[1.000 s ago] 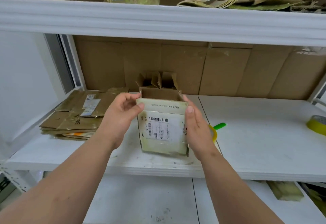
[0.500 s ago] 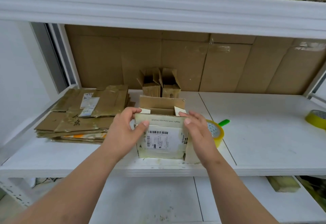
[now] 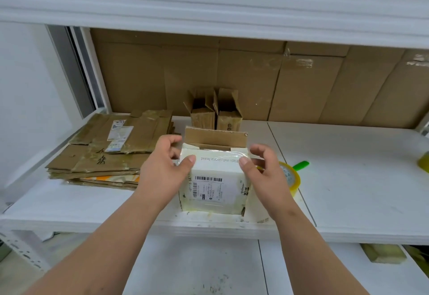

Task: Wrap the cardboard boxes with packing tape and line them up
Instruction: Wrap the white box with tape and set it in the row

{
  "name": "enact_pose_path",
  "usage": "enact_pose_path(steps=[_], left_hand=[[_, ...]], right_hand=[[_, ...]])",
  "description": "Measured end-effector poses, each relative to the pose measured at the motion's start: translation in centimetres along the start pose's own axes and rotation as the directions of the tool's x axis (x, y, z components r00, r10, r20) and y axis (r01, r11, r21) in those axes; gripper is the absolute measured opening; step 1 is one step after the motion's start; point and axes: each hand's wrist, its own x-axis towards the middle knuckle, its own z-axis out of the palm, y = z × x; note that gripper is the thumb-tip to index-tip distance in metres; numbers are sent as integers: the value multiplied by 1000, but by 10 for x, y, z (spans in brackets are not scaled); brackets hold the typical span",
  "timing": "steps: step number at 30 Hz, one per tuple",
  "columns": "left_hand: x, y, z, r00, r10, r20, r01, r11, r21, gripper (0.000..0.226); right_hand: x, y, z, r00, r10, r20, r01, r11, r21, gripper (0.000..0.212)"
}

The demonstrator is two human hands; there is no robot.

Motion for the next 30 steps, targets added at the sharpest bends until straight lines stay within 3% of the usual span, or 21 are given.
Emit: enact_pose_path(steps=[3,5,9,11,14,18,27,30], left_hand=[[5,4,-4,998,22,-63,-21,1000,11,79],[9,9,-7,1000,14,14,-14,999,49,89],[21,21,-9,981,-11,194,-25,982,185,84],[26,24,-9,969,-32,243,-26,972,232,81],[26,19,-7,974,-22,225,-14,988,157,75],[22,4,1,988,52,149,-73,987,141,37],[21,-8,11,990,110,87,-115,992,54,24],[23,-8,14,997,49,68,-45,998,-53,23]], right_hand=[[7,-3,-4,997,23,71,-25,999,26,61],[15,-5,-5,992,25,126,-31,998,51,69],[33,-9,-3,972,51,231,-73,994,85,75],[39,-10,-3,968,39,247,-60,995,77,69],[41,-9,-6,974,-29,224,26,1000,16,38],[35,0,-4,986,-66,152,65,998,16,9],[32,-2,-4,984,-39,172,52,996,-70,12],[30,-3,1,991,-14,132,20,999,-47,14]])
